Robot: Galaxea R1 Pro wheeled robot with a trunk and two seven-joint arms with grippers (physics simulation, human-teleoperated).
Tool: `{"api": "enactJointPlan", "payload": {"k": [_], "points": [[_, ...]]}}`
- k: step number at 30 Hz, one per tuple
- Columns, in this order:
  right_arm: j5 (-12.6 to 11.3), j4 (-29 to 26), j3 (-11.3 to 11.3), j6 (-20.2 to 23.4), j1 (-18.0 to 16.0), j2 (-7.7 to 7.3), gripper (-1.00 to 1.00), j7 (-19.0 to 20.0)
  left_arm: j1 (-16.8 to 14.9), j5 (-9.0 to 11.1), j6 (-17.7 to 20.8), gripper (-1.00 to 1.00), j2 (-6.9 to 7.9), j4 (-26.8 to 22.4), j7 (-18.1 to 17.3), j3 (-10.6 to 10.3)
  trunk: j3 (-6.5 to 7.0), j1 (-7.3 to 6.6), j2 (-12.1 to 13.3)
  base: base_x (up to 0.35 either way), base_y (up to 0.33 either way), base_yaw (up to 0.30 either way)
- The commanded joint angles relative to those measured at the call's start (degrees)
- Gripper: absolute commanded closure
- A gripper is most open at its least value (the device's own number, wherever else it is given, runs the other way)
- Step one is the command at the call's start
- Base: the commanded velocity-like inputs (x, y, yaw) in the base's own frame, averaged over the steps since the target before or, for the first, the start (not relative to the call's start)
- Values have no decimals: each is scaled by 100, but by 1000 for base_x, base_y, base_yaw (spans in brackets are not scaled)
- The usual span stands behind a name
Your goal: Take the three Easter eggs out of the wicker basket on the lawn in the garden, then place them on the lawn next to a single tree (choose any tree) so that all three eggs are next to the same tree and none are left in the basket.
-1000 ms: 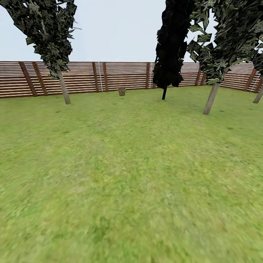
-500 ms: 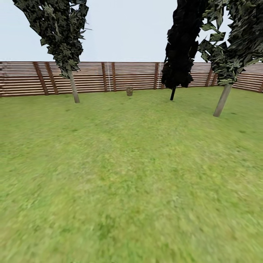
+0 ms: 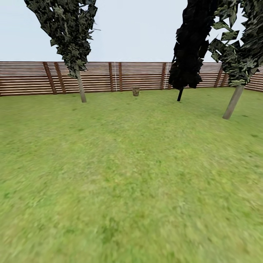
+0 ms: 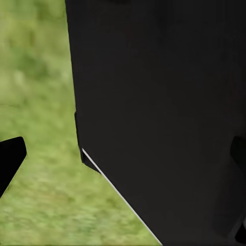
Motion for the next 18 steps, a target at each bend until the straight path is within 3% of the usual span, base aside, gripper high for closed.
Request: {"api": "enactJointPlan", "payload": {"k": [1, 18], "points": [[5, 5, 2, -19, -3, 0, -100, 1, 4, 4, -1, -100, 3, -12, -7, -1, -4, 3, -2, 325, 0, 2], [10, 14, 8, -27, -3, -8, -100, -4, 4, 20, -11, -100, 38, -12, 3, 30, -4, 3, -2, 340, 0, 0]]}}
